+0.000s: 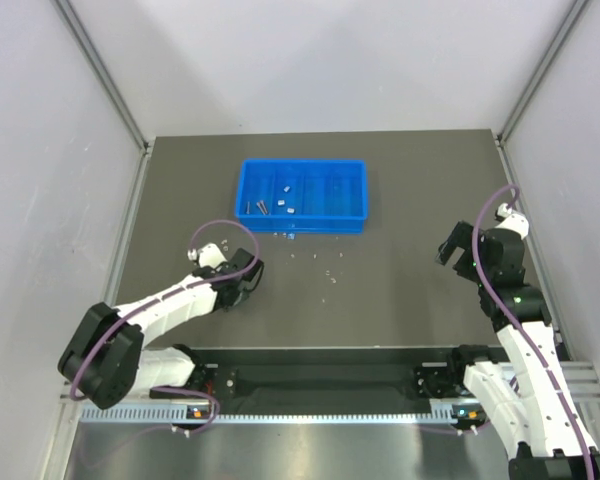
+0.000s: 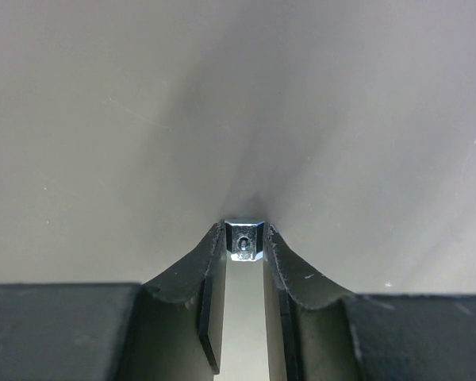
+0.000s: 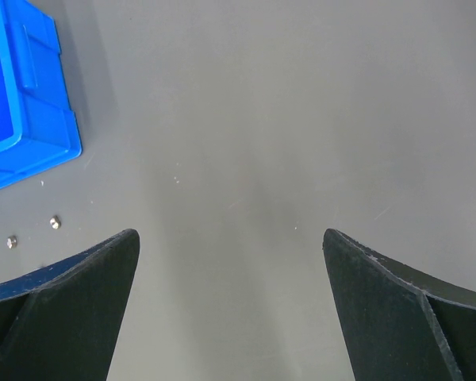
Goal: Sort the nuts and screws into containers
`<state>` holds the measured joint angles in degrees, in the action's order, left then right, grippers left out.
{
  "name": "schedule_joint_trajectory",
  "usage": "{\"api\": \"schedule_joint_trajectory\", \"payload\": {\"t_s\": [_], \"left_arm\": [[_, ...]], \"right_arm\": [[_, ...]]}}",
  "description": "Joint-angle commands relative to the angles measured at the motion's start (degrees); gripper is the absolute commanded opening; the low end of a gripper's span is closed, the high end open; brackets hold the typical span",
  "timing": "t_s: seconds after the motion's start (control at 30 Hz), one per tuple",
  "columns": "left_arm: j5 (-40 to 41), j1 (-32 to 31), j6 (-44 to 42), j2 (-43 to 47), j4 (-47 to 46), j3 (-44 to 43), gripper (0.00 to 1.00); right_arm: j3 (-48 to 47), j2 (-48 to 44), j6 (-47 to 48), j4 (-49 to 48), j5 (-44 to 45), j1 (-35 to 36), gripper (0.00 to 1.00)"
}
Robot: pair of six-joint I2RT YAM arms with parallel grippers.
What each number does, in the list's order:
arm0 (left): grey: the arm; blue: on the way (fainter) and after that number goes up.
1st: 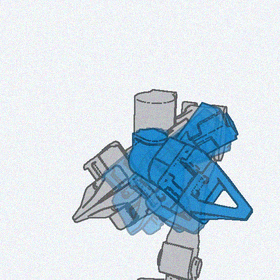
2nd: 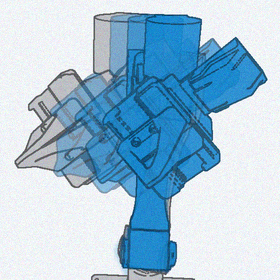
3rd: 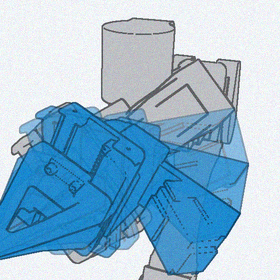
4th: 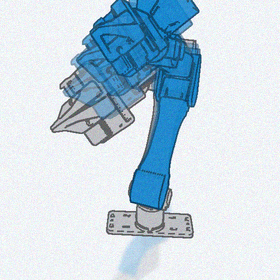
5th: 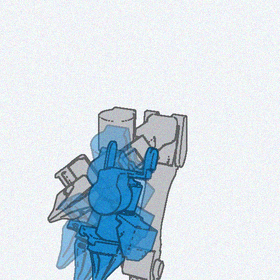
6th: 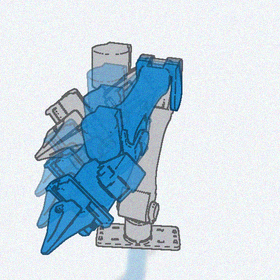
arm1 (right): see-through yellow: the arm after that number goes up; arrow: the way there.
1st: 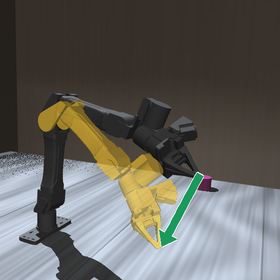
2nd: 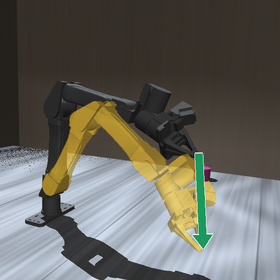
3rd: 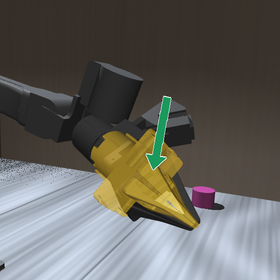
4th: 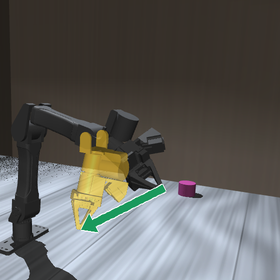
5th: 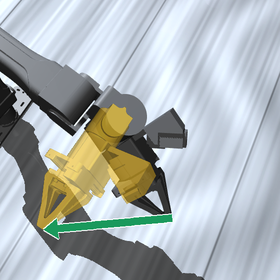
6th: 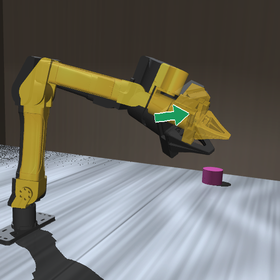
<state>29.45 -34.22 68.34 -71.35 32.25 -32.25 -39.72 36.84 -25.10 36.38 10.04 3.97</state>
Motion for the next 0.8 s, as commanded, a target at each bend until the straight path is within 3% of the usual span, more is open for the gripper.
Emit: {"api": "schedule_joint_trajectory", "payload": {"t_s": [0.0, 0.27, 0.43, 0.57, 0.77], "left_arm": [[-1.77, 0.20, -2.06, 1.65, 0.44, -2.80, 0.15], [1.22, 0.20, -13.30, 0.35, -2.27, -15.10, 0.15], [3.68, 0.20, -21.04, -4.22, -11.13, -21.61, 0.15], [3.07, 0.90, -29.38, -13.69, -19.67, -32.39, 0.16], [3.50, 2.13, -32.21, -28.28, -21.44, -46.39, 0.16]], "right_arm": [[0.09, -0.54, 0.14, -2.54, 1.03, 0.34, 1.00], [0.17, -0.72, 0.05, -2.63, 1.21, 0.34, 1.00], [0.17, -0.45, 0.23, -2.72, 1.12, 0.34, 1.00], [0.17, -0.28, 0.40, -2.81, 0.94, 0.34, 0.99], [0.09, -0.63, 0.14, -2.63, 1.47, 0.43, 1.00]]}}
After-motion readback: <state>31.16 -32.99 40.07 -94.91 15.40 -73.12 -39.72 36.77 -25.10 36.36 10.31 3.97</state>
